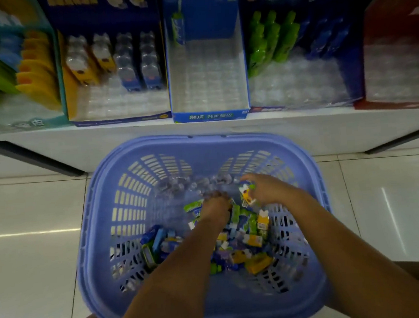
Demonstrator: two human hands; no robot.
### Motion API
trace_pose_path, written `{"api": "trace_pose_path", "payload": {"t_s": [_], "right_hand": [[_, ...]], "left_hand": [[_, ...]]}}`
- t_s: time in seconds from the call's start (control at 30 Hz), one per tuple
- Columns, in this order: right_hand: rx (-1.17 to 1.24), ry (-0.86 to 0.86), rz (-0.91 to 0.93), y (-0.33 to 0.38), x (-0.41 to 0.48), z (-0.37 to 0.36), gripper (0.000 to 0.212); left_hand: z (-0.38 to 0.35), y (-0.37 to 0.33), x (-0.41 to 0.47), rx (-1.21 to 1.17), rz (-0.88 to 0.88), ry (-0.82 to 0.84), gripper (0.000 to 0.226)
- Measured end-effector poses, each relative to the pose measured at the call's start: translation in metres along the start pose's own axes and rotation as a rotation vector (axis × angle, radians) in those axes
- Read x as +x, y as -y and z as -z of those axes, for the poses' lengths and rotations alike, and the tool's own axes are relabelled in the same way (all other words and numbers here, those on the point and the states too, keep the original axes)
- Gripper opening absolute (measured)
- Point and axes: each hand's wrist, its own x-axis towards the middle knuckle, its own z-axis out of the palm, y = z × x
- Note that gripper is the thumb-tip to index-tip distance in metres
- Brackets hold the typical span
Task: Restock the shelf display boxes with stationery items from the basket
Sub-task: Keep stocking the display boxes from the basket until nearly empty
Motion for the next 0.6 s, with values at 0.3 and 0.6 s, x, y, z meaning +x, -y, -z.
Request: {"api": "trace_pose_path", "payload": {"t_s": [0.3, 0.6], "right_hand": [[0.561, 0.082, 0.291, 0.014, -0.035, 0.036, 0.033], [1.068, 0.025, 0.610, 0.070, -0.084, 0.053, 0.031]], "left_hand": [[0.013, -0.007, 0.000, -0.218, 0.102, -0.030, 0.028], [0.107, 0.008, -0.082, -1.312, 0.010, -0.049, 0.019]]}}
